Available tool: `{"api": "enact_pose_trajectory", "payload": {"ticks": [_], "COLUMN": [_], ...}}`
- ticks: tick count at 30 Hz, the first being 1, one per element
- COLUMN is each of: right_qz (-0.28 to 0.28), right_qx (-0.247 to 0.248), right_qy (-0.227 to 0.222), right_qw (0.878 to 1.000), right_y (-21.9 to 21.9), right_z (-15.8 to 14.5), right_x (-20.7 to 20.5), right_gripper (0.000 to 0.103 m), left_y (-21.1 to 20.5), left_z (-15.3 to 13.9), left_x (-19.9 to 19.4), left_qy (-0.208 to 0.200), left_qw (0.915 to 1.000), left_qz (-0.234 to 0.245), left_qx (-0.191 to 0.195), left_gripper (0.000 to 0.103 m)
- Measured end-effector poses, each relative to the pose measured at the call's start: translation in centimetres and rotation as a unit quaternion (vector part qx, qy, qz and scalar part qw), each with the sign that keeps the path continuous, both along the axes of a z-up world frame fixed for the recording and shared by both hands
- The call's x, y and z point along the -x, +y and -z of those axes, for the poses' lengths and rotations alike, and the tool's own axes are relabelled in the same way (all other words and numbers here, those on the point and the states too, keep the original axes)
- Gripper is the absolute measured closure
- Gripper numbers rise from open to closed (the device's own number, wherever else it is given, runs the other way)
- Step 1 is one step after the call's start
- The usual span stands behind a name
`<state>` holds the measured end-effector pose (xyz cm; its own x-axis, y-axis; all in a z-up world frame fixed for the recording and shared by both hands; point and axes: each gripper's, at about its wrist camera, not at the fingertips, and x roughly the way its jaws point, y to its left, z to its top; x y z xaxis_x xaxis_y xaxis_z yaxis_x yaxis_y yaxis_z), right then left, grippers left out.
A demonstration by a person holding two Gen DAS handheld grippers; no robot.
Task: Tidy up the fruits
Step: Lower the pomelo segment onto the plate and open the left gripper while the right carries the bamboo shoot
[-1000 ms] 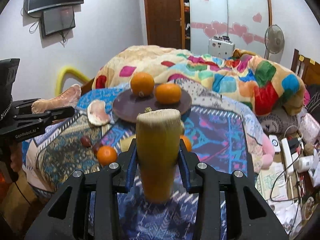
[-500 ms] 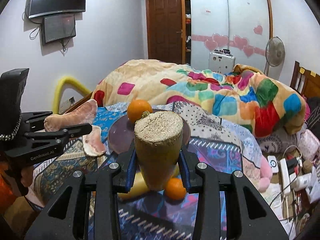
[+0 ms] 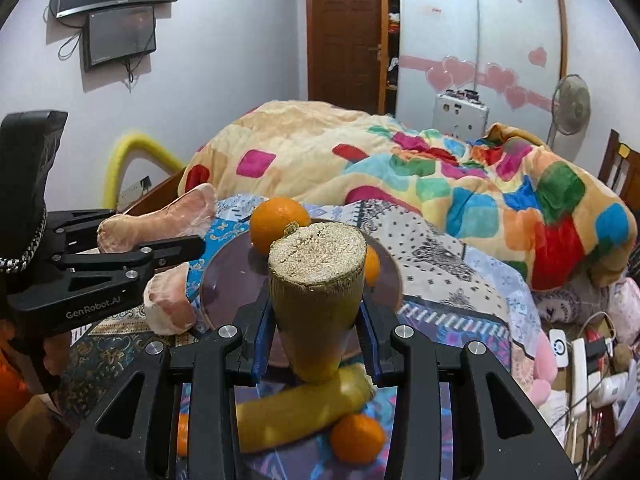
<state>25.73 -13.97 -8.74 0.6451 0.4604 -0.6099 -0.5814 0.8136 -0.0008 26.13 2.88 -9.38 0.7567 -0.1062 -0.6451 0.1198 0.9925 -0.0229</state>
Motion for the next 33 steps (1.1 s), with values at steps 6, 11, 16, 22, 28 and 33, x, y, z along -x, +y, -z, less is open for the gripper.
{"api": "enact_pose_trajectory", "payload": {"ticks": [6,11,16,22,28,33], "right_qz": [-0.011,-0.018,-0.026,-0.024,-0.027,-0.04], "right_qx": [0.025,0.024,0.037,0.035,0.042,0.074], "right_qy": [-0.002,0.022,0.037,0.043,0.029,0.006], "right_qw": [1.0,0.999,0.998,0.998,0.998,0.996], "right_y": [1.7,1.7,1.9,1.1,0.7,1.2], "right_z": [0.7,1.5,2.0,2.2,1.4,0.3], "right_x": [-0.8,-1.7,-2.3,-2.2,-1.6,-1.1], "right_gripper": [0.069,0.069,0.069,0.069,0.069,0.069], "left_y": [-0.1,-0.5,-0.5,-1.0,-1.8,-0.6], "left_z": [0.7,1.2,1.6,1.8,1.5,1.3], "left_x": [-1.9,-3.0,-3.8,-4.1,-4.0,-3.6], "left_qy": [0.02,0.024,0.029,0.02,0.007,0.006], "left_qw": [0.9996,0.9996,0.9994,0.9998,0.9999,0.9999], "left_qz": [0.005,0.007,0.001,-0.002,0.007,0.0], "left_qx": [0.017,0.011,0.017,0.007,-0.007,0.015], "left_gripper": [0.075,0.075,0.075,0.075,0.075,0.075]}}
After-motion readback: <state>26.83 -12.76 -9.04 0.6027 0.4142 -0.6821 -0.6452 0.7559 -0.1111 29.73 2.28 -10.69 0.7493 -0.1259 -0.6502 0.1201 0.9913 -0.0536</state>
